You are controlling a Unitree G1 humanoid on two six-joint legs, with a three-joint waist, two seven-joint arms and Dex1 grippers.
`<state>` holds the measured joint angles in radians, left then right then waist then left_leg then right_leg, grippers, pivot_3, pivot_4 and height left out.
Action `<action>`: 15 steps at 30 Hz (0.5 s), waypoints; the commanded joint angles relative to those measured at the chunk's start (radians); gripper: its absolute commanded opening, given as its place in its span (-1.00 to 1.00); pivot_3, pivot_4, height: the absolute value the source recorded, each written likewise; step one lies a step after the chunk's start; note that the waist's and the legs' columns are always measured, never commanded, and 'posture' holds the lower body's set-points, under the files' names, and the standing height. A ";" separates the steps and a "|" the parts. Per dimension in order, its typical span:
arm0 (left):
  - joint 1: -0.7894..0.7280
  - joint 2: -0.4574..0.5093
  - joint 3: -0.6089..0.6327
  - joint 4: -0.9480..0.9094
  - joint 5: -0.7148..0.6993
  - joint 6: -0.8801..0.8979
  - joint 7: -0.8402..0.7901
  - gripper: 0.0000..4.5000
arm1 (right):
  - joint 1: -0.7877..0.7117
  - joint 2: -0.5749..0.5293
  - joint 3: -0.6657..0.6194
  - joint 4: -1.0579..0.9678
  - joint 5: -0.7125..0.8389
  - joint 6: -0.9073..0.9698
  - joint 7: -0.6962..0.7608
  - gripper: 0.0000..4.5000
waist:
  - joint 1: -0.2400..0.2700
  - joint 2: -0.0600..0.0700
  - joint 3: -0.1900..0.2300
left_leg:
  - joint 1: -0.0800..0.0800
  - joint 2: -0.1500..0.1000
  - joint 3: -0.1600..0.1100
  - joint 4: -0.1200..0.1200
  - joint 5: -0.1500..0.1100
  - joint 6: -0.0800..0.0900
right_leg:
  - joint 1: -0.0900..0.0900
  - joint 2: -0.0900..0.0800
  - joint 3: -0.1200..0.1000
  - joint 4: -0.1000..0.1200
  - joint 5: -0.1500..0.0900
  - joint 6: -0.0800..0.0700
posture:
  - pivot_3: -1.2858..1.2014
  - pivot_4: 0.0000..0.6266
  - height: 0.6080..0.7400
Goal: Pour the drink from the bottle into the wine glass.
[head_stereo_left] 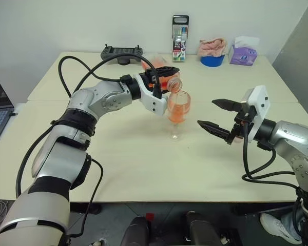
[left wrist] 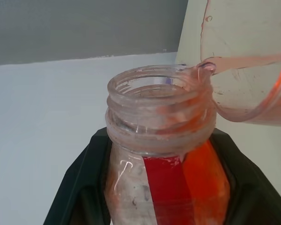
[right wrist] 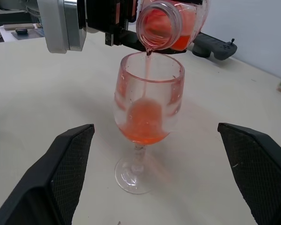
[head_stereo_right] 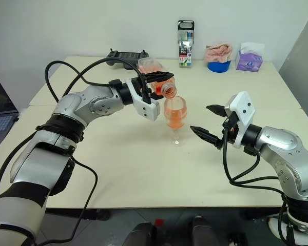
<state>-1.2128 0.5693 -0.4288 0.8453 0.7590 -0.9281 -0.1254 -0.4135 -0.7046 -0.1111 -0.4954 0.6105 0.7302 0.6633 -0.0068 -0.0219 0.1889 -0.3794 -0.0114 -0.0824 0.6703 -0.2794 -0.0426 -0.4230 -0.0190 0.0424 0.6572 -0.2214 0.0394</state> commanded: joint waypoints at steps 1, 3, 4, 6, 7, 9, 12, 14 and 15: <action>-0.043 0.015 0.016 -0.015 -0.024 -0.006 0.005 -0.05 | -0.025 0.000 -0.007 -0.016 -0.001 -0.009 -0.008 1.00 | -0.001 0.000 0.000 | 0.000 0.000 0.000 0.000 0.000 0.000 | 0.000 0.000 0.000 0.000 0.000 0.000 | 0.03 -0.52 1.00; -0.043 0.014 0.016 -0.016 -0.024 -0.006 0.004 -0.05 | -0.024 -0.001 -0.008 -0.015 0.000 -0.010 -0.008 1.00 | -0.001 0.000 0.000 | 0.000 0.000 0.000 0.000 0.000 0.000 | 0.000 0.000 0.000 0.000 0.000 0.000 | 0.03 -0.52 1.00; -0.043 0.014 0.016 -0.015 -0.024 -0.007 0.005 -0.05 | -0.025 0.000 -0.007 -0.014 0.000 -0.010 -0.009 1.00 | -0.001 0.000 0.000 | 0.000 0.000 0.000 0.000 0.000 0.000 | 0.000 0.000 0.000 0.000 0.000 0.000 | 0.03 -0.52 1.00; -0.045 0.015 0.015 -0.012 -0.023 -0.008 0.006 -0.05 | -0.026 0.000 -0.005 -0.013 0.000 -0.010 -0.010 1.00 | -0.001 0.000 0.000 | 0.000 0.000 0.000 0.000 0.000 0.000 | 0.000 0.000 0.000 0.001 0.000 0.000 | 0.03 -0.52 1.00; -0.046 0.015 0.015 -0.011 -0.022 -0.007 0.007 -0.05 | -0.026 0.000 -0.005 -0.013 0.000 -0.010 -0.011 1.00 | -0.001 0.000 0.000 | 0.000 0.000 0.000 0.000 0.000 0.000 | 0.000 0.000 0.000 0.001 0.000 0.000 | 0.03 -0.52 1.00; -0.048 0.015 0.015 -0.009 -0.020 -0.005 0.009 -0.05 | -0.026 -0.001 -0.005 -0.012 0.001 -0.011 -0.011 1.00 | -0.001 0.000 0.000 | 0.000 0.000 0.000 0.000 0.000 0.000 | 0.000 0.000 0.000 0.001 0.000 0.000 | 0.03 -0.52 1.00; -0.050 0.014 0.015 -0.010 -0.018 -0.005 0.010 -0.05 | -0.026 -0.001 -0.005 -0.012 0.001 -0.012 -0.011 1.00 | -0.001 0.000 0.000 | 0.000 0.000 0.000 0.000 0.000 0.000 | 0.000 0.000 0.000 0.001 0.000 0.000 | 0.03 -0.52 1.00; -0.049 0.014 0.014 -0.013 -0.019 -0.008 0.008 -0.05 | -0.026 -0.001 -0.006 -0.011 0.001 -0.014 -0.011 1.00 | -0.001 0.000 0.000 | 0.000 0.000 0.000 0.000 0.000 0.000 | 0.000 0.000 0.000 0.001 0.000 0.000 | 0.03 -0.52 1.00; -0.048 0.014 0.014 -0.014 -0.020 -0.009 0.007 -0.05 | -0.026 -0.001 -0.006 -0.011 0.000 -0.014 -0.011 1.00 | -0.001 0.000 0.000 | 0.000 0.000 0.000 0.000 0.000 0.000 | 0.000 0.000 0.000 0.001 0.000 0.000 | 0.03 -0.52 1.00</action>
<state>-1.2138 0.5693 -0.4288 0.8462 0.7591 -0.9289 -0.1253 -0.4141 -0.7036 -0.0997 -0.4951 0.6104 0.7302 0.6532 -0.0080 -0.0220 0.1889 -0.3793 -0.0115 -0.0825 0.6708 -0.2794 -0.0426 -0.4231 -0.0190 0.0425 0.6579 -0.2214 0.0394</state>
